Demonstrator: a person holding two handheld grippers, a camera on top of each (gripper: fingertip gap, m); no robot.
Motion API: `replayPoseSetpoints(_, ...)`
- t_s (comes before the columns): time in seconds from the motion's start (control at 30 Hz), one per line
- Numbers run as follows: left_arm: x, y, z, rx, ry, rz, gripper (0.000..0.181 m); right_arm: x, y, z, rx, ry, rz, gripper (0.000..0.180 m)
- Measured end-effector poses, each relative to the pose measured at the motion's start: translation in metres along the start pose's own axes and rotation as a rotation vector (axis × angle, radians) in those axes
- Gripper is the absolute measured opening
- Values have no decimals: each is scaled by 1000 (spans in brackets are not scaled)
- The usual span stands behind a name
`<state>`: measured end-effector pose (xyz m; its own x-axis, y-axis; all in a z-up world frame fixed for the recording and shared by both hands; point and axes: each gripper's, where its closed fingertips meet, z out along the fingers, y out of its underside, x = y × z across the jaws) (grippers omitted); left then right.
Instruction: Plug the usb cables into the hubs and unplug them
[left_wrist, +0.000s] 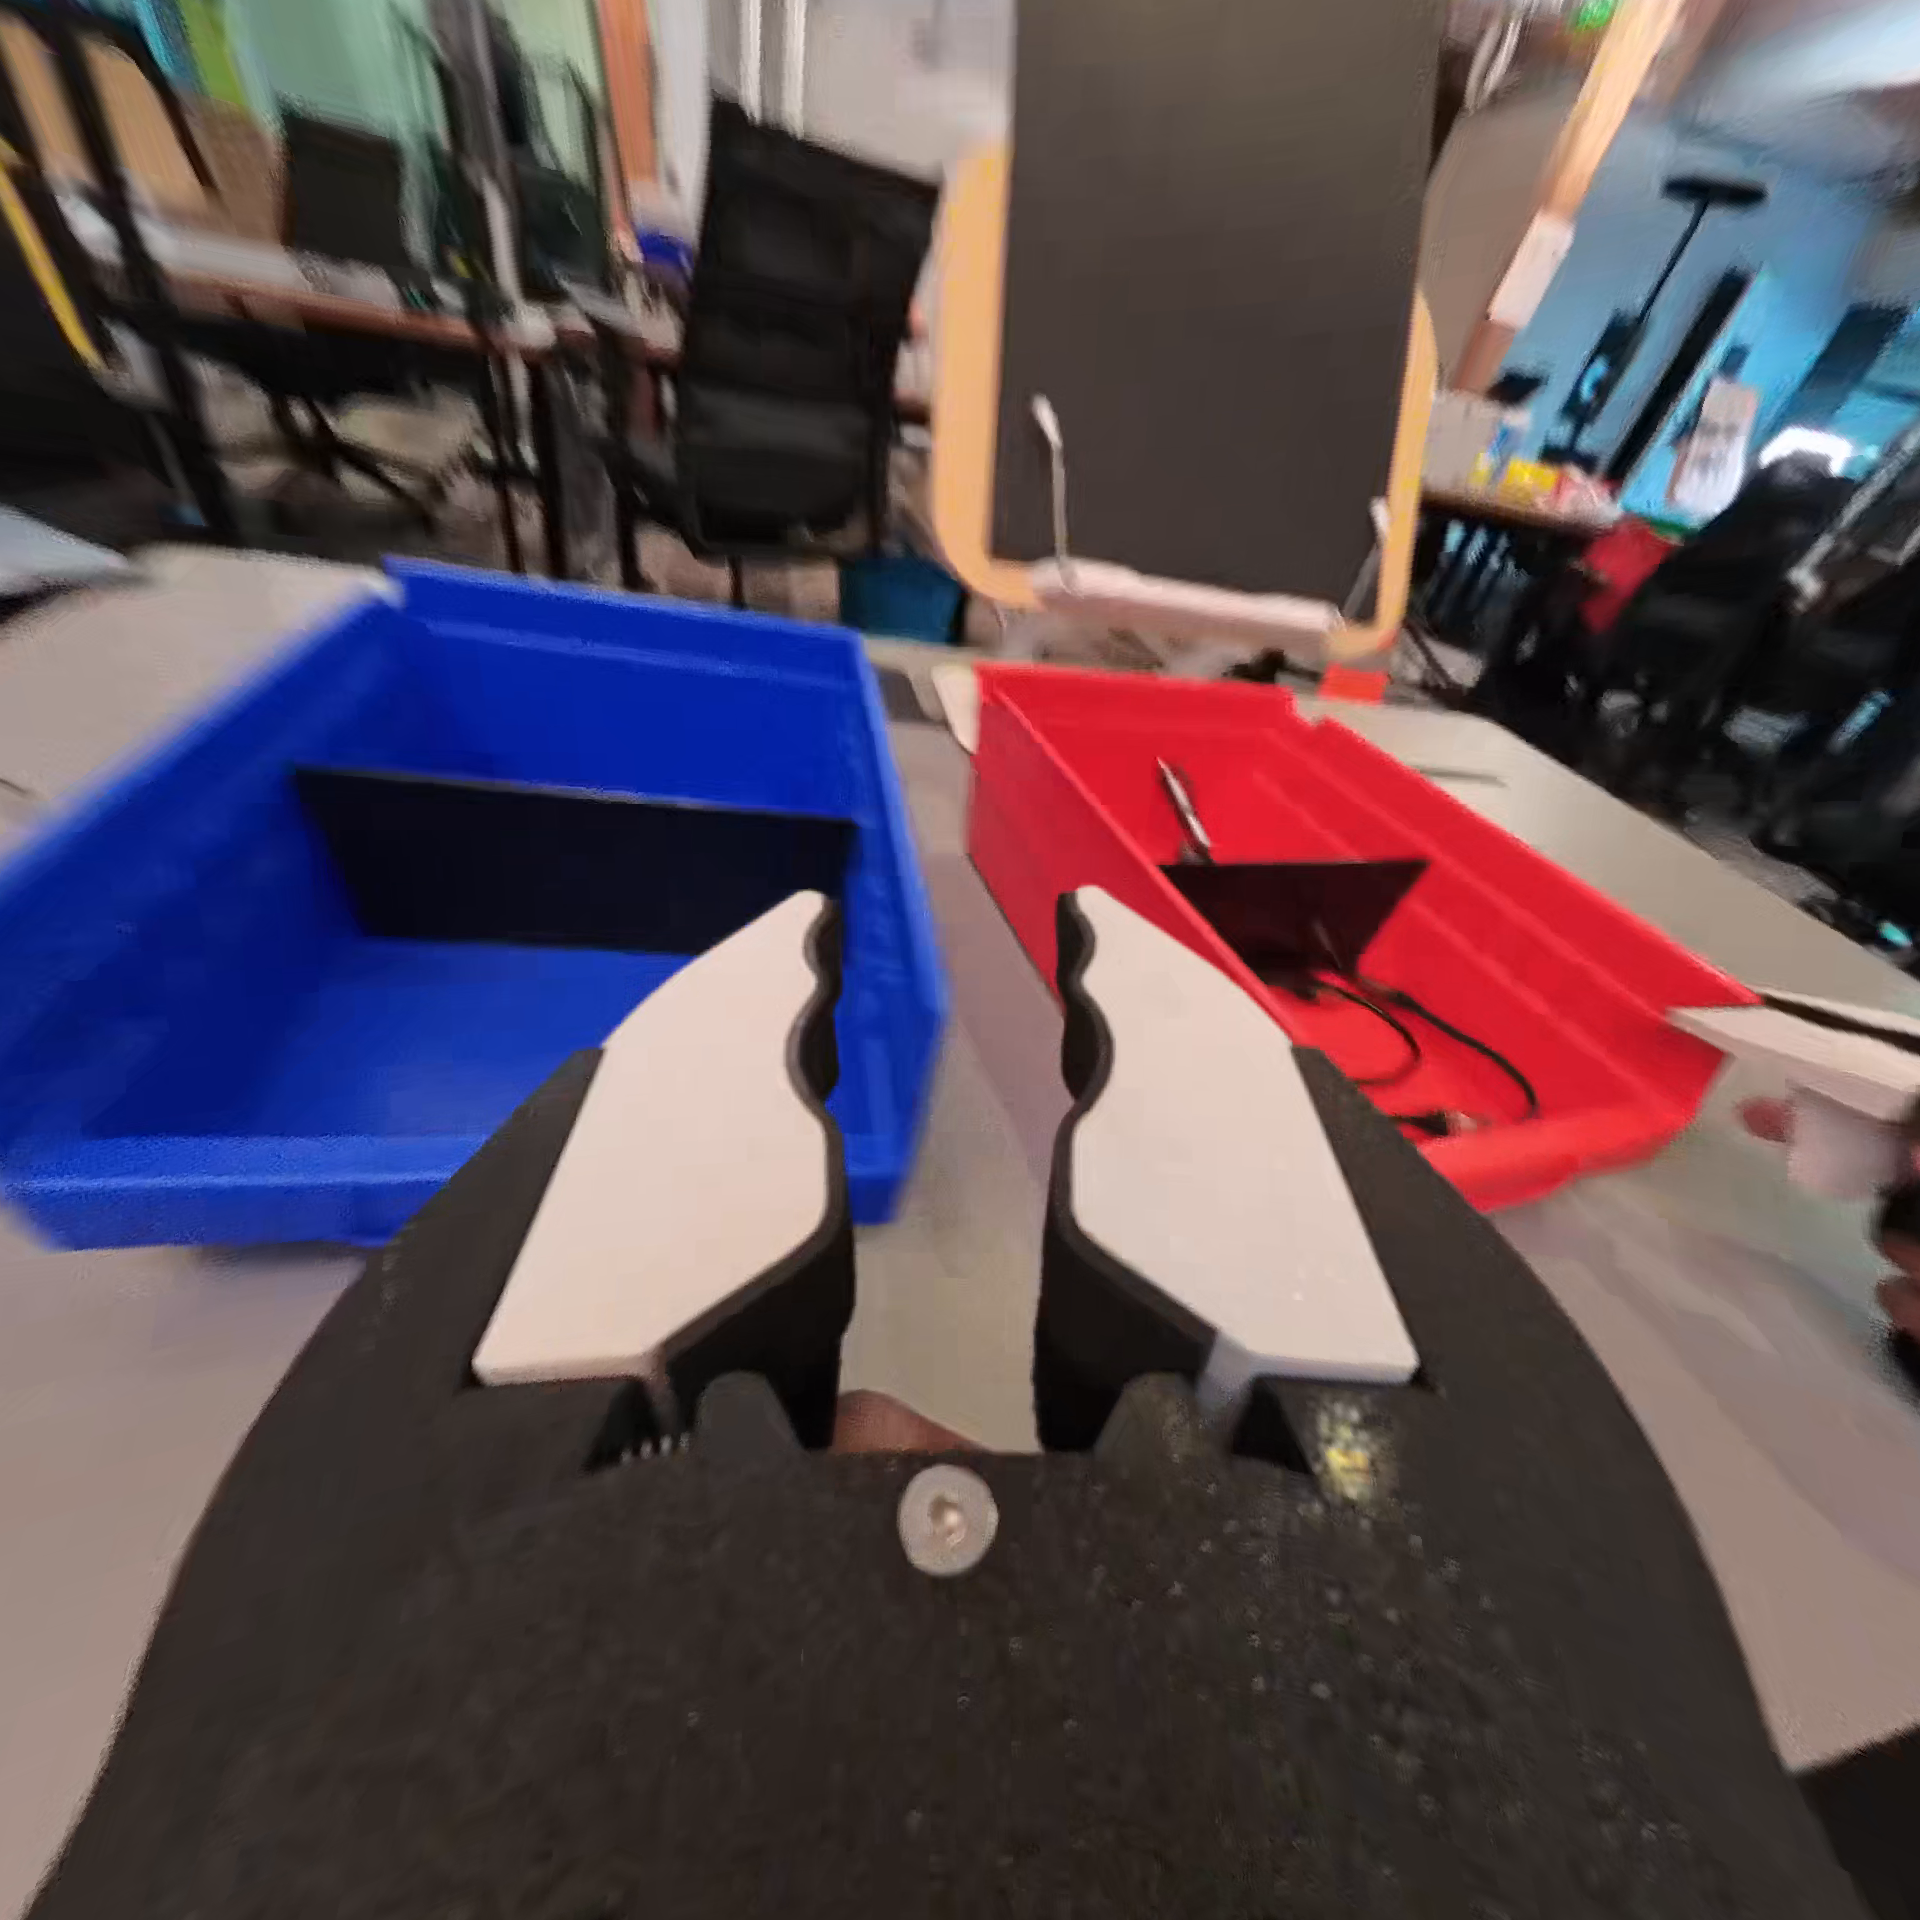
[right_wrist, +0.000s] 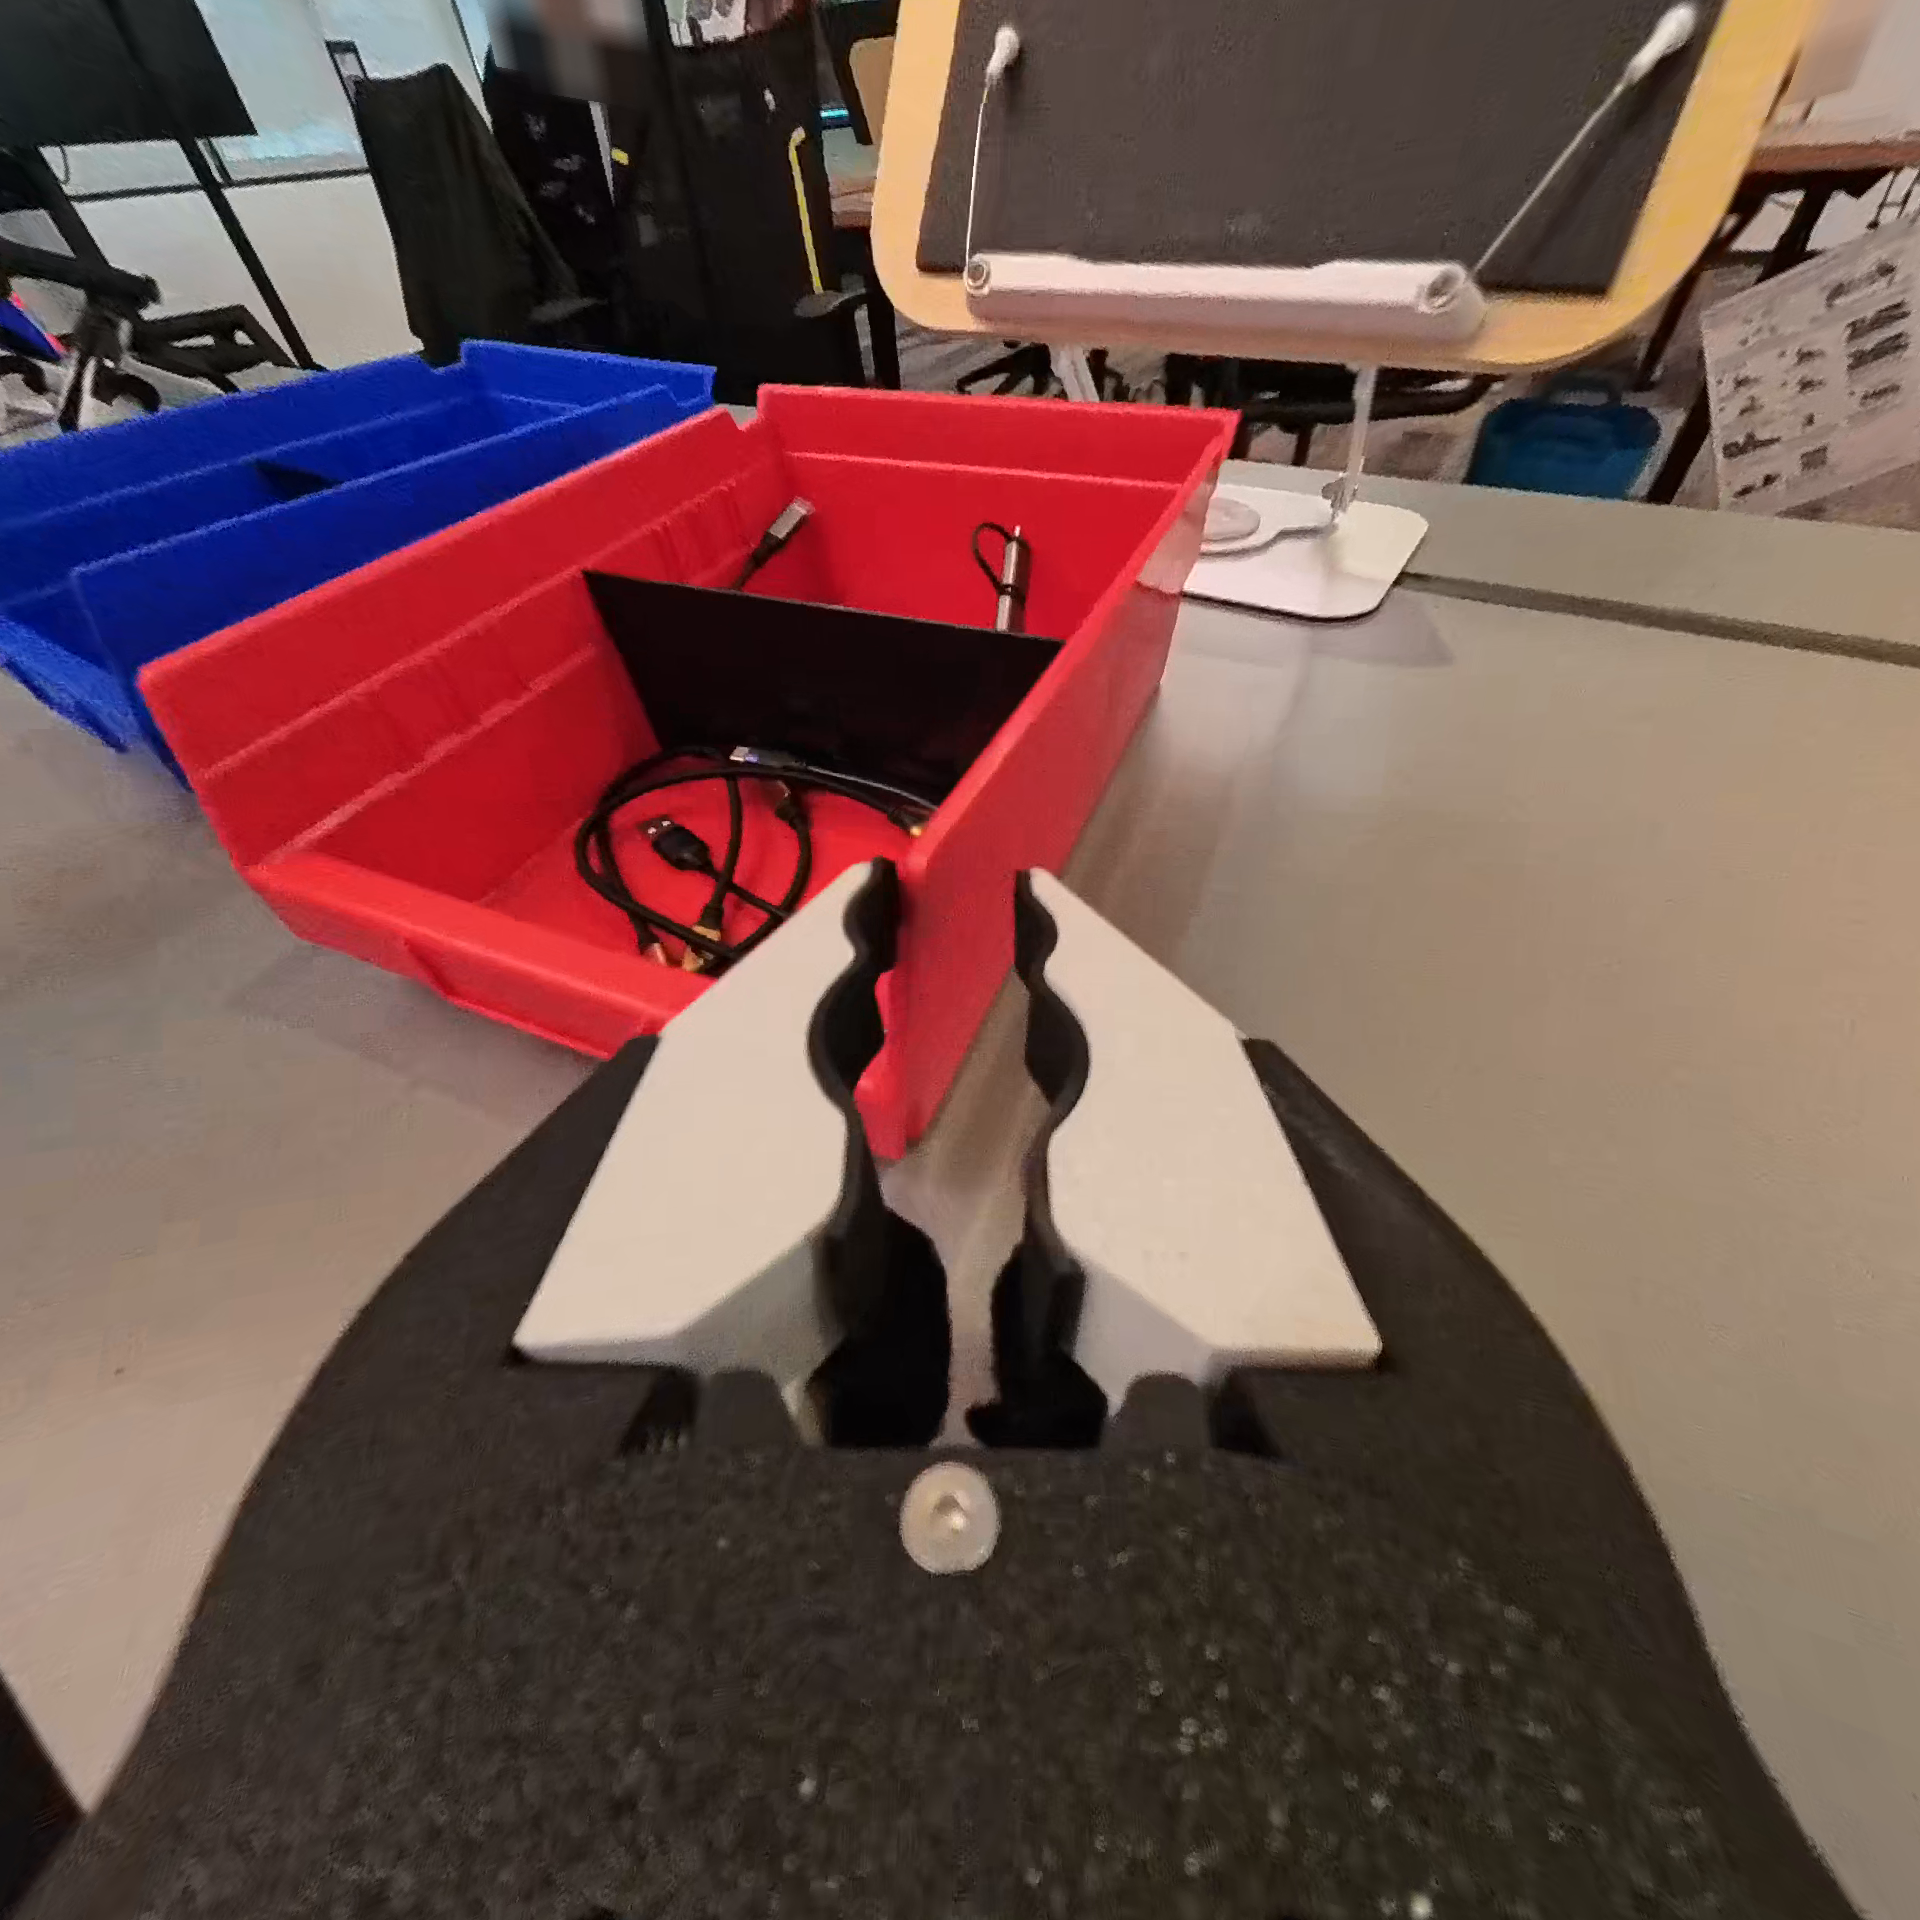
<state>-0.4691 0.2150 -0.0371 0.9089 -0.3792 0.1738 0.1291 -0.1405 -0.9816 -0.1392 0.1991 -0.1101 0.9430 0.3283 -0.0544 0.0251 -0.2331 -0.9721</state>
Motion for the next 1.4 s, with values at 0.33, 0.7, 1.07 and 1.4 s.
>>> replayPoseSetpoints(0.33, -191, 24, -22, -221, -303, -41, 56, 28, 11, -37, -4, 99, -51, 13)
replayPoseSetpoints(0.7, -195, 53, 58, -348, -264, -65, 8, 63, 20, -88, 1, 224, -7, 11)
replayPoseSetpoints(1.07, -159, 61, 55, -361, -226, 5, 4, -140, -15, -74, 84, -377, -51, 11)
replayPoseSetpoints(1.4, -114, 76, -28, -347, -279, 54, 6, -236, 20, 62, -141, -77, -101, 25)
